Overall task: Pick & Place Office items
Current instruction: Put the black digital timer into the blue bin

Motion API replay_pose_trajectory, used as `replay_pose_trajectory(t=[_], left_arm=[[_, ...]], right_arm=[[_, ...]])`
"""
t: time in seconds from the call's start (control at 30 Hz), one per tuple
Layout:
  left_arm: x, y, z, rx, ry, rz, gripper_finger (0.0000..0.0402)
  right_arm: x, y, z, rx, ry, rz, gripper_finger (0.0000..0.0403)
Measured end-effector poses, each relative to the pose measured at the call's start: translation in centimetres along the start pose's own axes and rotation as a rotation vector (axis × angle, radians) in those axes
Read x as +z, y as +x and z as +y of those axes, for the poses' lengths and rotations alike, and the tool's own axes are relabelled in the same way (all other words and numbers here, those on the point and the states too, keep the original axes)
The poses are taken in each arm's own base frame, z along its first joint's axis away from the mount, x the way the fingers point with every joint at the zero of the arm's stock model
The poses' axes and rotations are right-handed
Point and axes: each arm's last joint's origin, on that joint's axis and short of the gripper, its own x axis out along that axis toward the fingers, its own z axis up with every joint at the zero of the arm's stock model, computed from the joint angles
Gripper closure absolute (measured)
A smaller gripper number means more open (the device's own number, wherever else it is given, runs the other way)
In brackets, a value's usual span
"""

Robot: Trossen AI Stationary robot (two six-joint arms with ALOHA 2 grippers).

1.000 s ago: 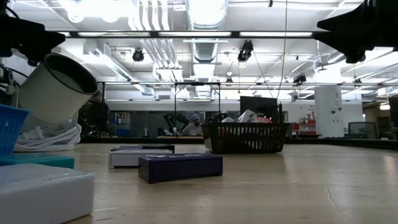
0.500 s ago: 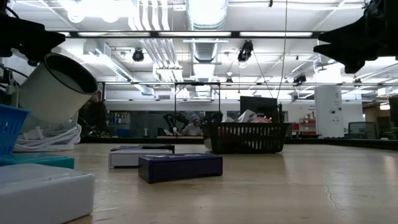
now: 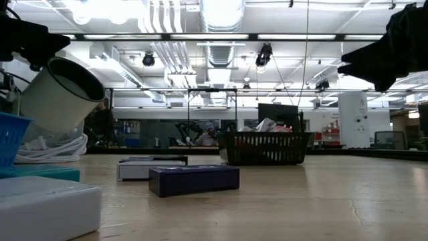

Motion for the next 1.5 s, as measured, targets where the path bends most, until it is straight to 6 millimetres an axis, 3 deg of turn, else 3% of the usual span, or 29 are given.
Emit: replay_pose_trajectory(t=[0.3, 0.77, 1.1, 1.5], left_arm=[[0.00, 0.00, 0.00, 0.000, 0.000, 0.000, 0.0177], [0.01, 0.00, 0.01, 0.000, 0.000, 0.000, 0.0177], [-0.01, 0.00, 0.00, -0.001, 0.092, 0.001, 0.0177], [0.96, -0.01, 0.37, 0.053, -0.248, -0.053, 0.0177]], right_arm=[[-0.08, 0.04, 0.12, 0.029, 0.040, 0.011, 0.0186], [-0.08, 0.04, 0.13, 0.031, -0.303, 0.006, 0.0186], [-0.07, 0.04, 0.13, 0.032, -0.335, 0.005, 0.0186], [-0.07, 0.04, 0.13, 0.032, -0.333, 0.005, 0.0186]])
